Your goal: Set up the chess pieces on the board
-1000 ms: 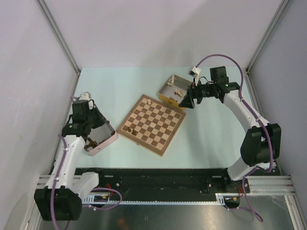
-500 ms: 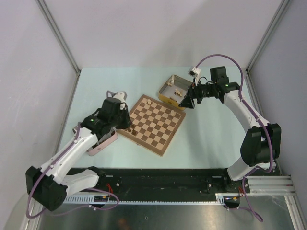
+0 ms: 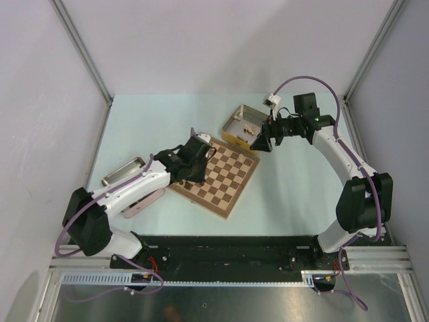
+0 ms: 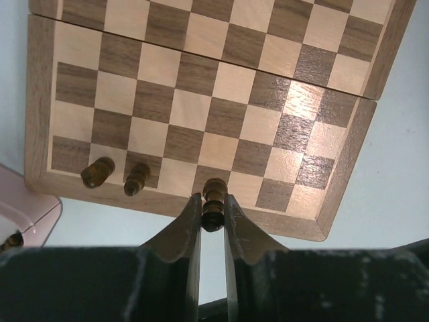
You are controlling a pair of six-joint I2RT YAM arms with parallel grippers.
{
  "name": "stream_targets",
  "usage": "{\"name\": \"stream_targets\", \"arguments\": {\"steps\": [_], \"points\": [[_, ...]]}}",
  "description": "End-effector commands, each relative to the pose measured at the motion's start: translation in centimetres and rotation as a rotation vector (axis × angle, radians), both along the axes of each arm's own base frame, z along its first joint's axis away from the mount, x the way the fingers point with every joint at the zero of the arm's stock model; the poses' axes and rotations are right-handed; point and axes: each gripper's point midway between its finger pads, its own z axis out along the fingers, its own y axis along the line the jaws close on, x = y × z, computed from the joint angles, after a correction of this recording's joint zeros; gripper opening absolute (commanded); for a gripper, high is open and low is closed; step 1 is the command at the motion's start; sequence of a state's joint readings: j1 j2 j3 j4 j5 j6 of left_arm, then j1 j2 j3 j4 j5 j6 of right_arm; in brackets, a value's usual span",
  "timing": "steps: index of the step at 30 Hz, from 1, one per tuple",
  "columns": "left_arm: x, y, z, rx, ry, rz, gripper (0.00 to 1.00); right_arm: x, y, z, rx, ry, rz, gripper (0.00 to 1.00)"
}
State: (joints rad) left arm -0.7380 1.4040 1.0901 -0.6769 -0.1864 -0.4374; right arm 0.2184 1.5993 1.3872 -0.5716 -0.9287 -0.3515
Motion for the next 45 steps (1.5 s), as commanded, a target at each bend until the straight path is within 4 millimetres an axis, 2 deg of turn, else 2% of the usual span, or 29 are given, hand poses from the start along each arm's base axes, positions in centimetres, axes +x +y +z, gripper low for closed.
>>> {"name": "stream_targets", "arguments": {"steps": [1, 21, 45], "points": [[0.9, -1.0, 0.5, 0.023, -0.018, 0.009, 0.04, -0.1, 0.1, 0.0, -0.003, -0.013, 0.009, 0.8], [-0.9, -3.5, -2.6, 0.09, 0.057, -0.052, 0.05, -0.3, 0.8, -0.7, -0.025, -0.014, 0.028, 0.8], [-1.6, -3.8, -2.8, 0.109, 0.056, -0.04, 0.05, -0.3, 0.9, -0.9, -0.029, -0.015, 0.03, 0.81]]}}
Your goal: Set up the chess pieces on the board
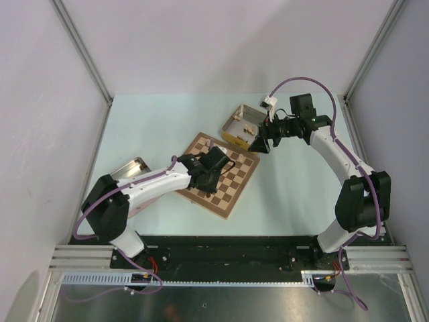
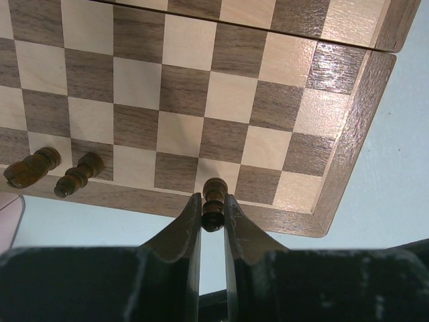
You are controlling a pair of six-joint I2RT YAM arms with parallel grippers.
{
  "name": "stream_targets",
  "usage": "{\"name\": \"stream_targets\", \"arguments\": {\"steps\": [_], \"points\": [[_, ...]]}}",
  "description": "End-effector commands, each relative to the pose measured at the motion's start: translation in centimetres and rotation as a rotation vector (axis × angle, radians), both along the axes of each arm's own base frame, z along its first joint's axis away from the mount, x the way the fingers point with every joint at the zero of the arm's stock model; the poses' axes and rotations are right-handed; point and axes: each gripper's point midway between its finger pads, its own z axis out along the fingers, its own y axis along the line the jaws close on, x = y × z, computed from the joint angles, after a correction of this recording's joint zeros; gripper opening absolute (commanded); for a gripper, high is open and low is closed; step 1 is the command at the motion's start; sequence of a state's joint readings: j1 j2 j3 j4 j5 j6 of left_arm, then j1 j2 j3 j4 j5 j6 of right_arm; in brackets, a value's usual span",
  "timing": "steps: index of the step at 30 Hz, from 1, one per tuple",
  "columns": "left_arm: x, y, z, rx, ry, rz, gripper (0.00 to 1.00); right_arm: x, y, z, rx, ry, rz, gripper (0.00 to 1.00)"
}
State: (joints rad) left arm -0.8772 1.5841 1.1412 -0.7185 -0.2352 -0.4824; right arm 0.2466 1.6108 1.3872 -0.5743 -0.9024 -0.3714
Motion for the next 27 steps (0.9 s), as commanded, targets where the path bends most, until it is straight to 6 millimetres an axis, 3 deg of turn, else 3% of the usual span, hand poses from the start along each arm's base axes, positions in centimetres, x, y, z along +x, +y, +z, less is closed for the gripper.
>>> {"name": "stream_targets", "arguments": {"steps": [1, 27], "points": [[0.8, -0.6, 1.4, -0.019, -0.041, 0.038, 0.05, -0.2, 0.1, -0.1, -0.005, -0.009, 0.011, 0.8], [3.5, 3.6, 1.6, 0.102, -0.103, 0.119, 0.06, -0.2, 0.2, -0.3, -0.009, -0.006, 0.015, 0.81]]}}
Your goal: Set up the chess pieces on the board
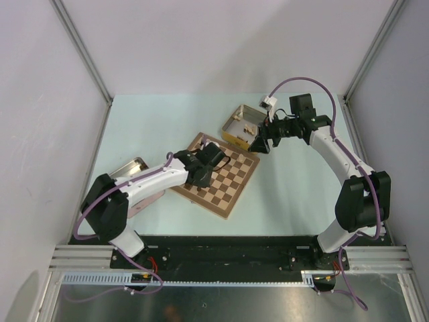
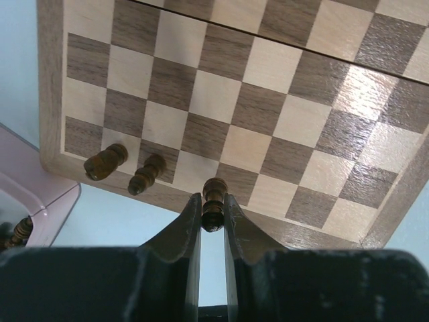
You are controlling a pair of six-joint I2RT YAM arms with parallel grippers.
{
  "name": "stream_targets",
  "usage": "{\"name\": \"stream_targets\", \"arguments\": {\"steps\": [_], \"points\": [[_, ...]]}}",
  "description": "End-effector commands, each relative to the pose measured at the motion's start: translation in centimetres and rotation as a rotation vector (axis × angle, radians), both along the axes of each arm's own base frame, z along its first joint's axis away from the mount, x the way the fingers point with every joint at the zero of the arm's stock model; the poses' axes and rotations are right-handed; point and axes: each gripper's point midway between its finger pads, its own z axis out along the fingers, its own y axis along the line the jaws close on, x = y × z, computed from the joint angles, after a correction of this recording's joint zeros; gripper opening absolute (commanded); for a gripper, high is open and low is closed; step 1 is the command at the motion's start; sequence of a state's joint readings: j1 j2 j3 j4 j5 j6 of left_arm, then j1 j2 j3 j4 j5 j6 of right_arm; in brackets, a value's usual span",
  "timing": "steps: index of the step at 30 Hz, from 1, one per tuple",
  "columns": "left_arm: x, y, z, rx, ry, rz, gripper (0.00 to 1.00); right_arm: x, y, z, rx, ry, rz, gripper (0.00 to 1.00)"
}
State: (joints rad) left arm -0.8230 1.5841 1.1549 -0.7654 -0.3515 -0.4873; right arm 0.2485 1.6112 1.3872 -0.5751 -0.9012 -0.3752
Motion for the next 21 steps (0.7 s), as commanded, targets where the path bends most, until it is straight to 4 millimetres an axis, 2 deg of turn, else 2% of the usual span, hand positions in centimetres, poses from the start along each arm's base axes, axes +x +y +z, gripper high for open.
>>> {"name": "stream_targets", "arguments": {"steps": [1, 21], "points": [[1.4, 0.5, 1.0, 0.015, -0.043, 0.018, 0.06, -0.2, 0.2, -0.3, -0.007, -0.004, 0.014, 0.81], [1.7, 1.7, -0.9, 0.079, -0.017, 0.043, 0.09, -0.2, 0.3, -0.5, -0.009, 0.001, 0.016, 0.81]]}}
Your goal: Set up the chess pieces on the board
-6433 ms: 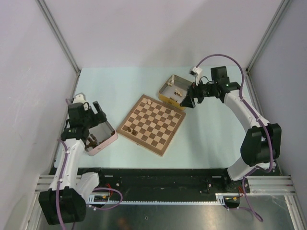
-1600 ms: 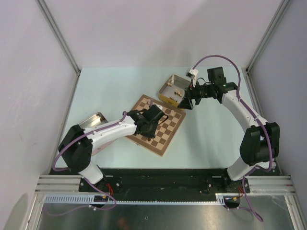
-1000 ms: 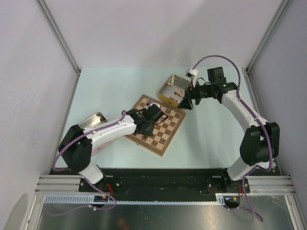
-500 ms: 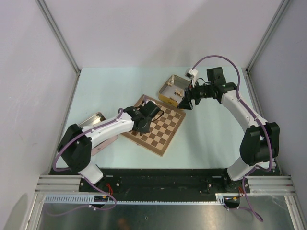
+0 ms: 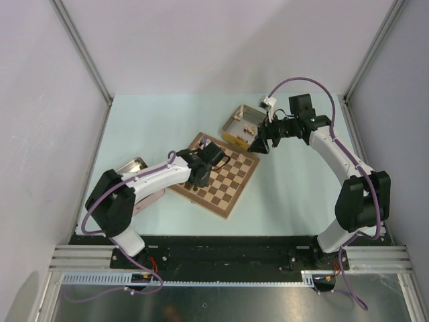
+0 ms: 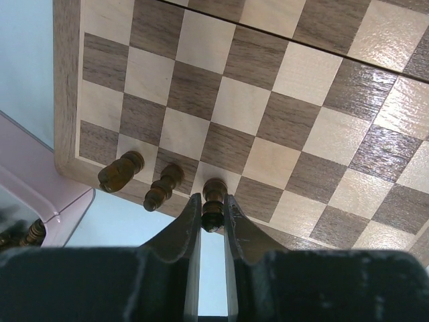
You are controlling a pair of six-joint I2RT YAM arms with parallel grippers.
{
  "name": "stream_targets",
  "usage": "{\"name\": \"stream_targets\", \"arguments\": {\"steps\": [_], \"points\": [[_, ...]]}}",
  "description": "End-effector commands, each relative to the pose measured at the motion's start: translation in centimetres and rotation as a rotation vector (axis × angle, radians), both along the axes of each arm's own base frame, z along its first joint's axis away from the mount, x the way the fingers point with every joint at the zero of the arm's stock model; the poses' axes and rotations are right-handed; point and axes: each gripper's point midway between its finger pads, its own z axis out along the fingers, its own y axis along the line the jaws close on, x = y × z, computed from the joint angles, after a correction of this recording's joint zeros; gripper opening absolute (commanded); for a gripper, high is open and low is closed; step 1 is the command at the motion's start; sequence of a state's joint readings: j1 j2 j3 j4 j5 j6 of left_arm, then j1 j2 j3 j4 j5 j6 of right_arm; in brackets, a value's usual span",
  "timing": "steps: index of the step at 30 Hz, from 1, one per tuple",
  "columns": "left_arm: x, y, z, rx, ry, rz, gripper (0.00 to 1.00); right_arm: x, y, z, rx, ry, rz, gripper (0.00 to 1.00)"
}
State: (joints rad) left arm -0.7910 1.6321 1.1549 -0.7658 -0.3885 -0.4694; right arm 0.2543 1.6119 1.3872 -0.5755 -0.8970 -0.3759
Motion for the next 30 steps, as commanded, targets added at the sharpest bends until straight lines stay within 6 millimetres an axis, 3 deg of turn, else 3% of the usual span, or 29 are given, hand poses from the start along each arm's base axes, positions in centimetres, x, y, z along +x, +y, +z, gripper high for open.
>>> {"name": "stream_targets", "arguments": {"steps": [1, 20, 30], "points": [[0.7, 0.2, 0.4, 0.013, -0.025, 0.013, 0.09, -0.1, 0.1, -0.4, -0.006, 0.001, 0.013, 0.81], [0.3, 0.6, 0.0, 0.011, -0.014, 0.027, 0.31, -0.2, 0.3, -0.6, -0.01, 0.003, 0.017, 0.81], [0.5, 0.1, 1.4, -0.03, -0.042, 0.027, 0.38, -0.2, 0.4, -0.6, -0.011, 0.002, 0.019, 0.81]]}}
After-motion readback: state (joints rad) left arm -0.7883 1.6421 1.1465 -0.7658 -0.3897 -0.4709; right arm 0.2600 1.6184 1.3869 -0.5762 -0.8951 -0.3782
